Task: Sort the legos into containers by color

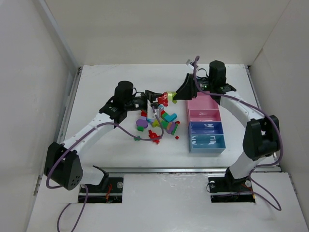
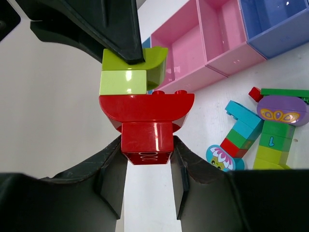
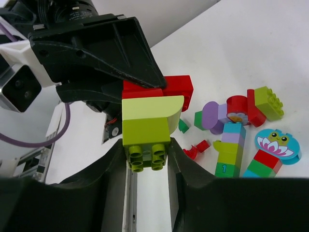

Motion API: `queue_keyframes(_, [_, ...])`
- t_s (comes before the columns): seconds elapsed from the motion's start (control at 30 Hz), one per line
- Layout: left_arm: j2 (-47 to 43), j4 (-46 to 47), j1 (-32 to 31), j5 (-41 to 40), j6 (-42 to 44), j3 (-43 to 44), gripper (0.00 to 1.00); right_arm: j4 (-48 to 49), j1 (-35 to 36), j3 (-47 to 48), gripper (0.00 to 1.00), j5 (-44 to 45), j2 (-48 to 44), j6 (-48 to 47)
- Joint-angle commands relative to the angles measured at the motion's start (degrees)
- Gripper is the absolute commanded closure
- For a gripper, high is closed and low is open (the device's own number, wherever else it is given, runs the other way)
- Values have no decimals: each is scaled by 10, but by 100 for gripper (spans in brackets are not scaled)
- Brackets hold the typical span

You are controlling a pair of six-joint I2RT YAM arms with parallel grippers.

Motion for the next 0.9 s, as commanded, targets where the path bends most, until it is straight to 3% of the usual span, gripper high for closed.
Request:
queue_keyframes(0.0, [-30,34,-1,41,-4,0,100,18,-2,21,72,-15,-11,-4])
queue_keyframes(0.03, [-30,34,-1,41,-4,0,100,18,-2,21,79,-16,-5,-4])
queue_keyframes(0.07, [-30,34,-1,41,-4,0,92,18,-2,21,85,-16,-5,2])
queue_keyframes(0.1, [-30,28,-1,41,-4,0,39,18,-2,21,91,-16,-5,2])
queue_keyframes(0.13, [-30,17,-1,41,10,0,13,18,-2,21,98,-16,-5,7])
queue_keyframes(0.17, [-30,5,-6,35,25,0,0,18,-2,21,100,-10,-5,7])
queue_keyframes(0.4, [-23,17,-6,35,41,15,0,18,10,28,100,41,1,17])
queue_keyframes(0.67, [28,17,-29,28,-7,56,0,18,22,46,100,75,12,29])
queue_keyframes(0.87, [50,51,-36,-25,-39,56,0,18,27,46,100,75,12,34])
